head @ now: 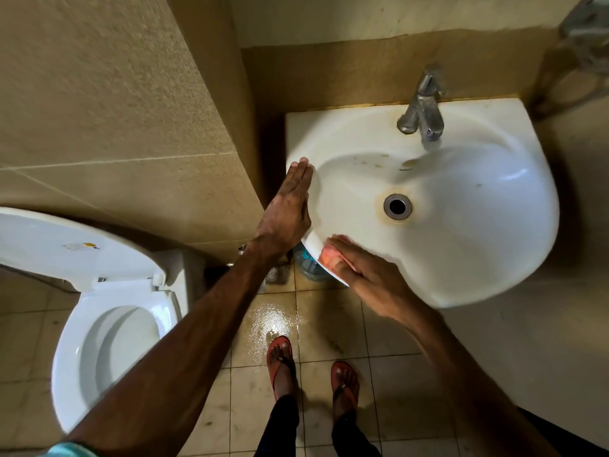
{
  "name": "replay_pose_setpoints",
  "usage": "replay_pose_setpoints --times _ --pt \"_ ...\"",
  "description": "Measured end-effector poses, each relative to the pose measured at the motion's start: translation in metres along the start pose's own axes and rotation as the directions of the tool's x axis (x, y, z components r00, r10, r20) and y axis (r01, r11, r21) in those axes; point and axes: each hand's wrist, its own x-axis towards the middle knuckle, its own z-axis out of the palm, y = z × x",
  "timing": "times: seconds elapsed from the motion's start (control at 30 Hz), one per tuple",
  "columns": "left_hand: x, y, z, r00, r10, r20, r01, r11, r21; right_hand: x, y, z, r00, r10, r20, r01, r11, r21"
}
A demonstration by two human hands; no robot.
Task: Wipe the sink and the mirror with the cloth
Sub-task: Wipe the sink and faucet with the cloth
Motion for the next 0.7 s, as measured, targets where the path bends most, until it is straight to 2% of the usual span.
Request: replay_pose_setpoints --times 0.13,0.23,0.3,0.4,0.47,0.53,0.7 --pt "-0.001 0.0 0.002 1.0 -0.017 0.003 0.017 1.0 0.027 0.023 0.01 -0.008 0.994 0.062 0.085 -0.062 0.998 -0.008" --pt "0.0 0.0 0.005 0.999 -0.033 -0.003 0.034 0.999 0.035 0.062 0.025 -0.011 0.988 0.144 0.062 -0.128 0.97 -0.204" --pt "0.0 0.001 0.006 0.999 -0.043 -0.002 0.043 0.998 0.042 0.076 0.029 -0.012 0.986 0.165 0.019 -0.155 0.956 -0.248" --pt "0.0 0.003 0.006 0.999 -0.052 0.006 0.052 0.997 0.056 0.066 0.02 -0.006 0.994 0.107 0.027 -0.098 0.97 -0.224" --pt "0.0 0.007 0.005 0.998 -0.055 0.004 0.055 0.997 0.055 0.039 0.012 -0.005 0.998 0.052 0.039 -0.047 0.993 -0.106" --pt "0.0 0.009 0.004 0.998 -0.067 0.006 0.066 0.996 0.061 0.009 0.008 -0.004 0.999 -0.032 -0.007 0.031 0.999 -0.037" --pt "0.002 0.012 0.001 0.996 -0.089 0.028 0.086 0.992 0.09 -0.038 0.016 0.002 0.969 -0.204 -0.14 0.15 0.934 -0.324"
